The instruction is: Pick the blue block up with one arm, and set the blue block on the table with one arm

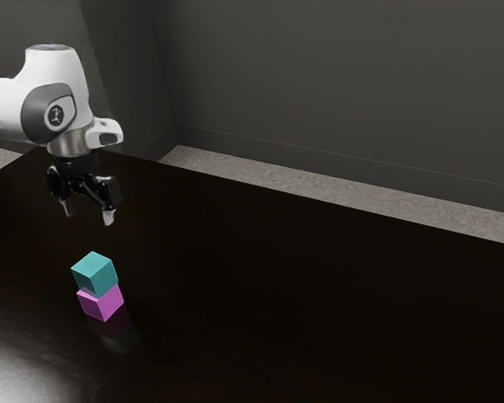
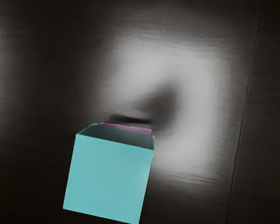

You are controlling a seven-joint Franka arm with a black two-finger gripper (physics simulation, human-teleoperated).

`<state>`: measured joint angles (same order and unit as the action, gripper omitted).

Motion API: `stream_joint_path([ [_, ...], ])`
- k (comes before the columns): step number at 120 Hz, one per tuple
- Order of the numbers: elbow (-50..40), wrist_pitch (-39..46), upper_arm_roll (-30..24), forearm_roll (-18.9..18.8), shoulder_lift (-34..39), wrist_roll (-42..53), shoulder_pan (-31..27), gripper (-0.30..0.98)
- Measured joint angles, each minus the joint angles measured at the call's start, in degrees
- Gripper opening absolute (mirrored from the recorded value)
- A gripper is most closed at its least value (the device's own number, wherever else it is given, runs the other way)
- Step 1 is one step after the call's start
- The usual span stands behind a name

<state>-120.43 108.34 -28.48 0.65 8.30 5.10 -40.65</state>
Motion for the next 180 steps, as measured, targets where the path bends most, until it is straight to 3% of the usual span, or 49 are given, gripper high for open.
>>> stream_joint_path([
  [26, -5.89, 7.69, 0.08, 0.04, -0.26, 1.92, -3.41, 0.69],
  [54, -8.86, 14.83, 0.18, -0.1, -0.98, 13.98, -5.16, 0.69],
  [94, -12.2, 18.54, -0.16, 0.07, -1.65, 27.01, -5.61, 0.69],
  [180, -15.92, 22.57, -0.96, 2.86, -2.41, 29.96, -5.14, 0.69],
])
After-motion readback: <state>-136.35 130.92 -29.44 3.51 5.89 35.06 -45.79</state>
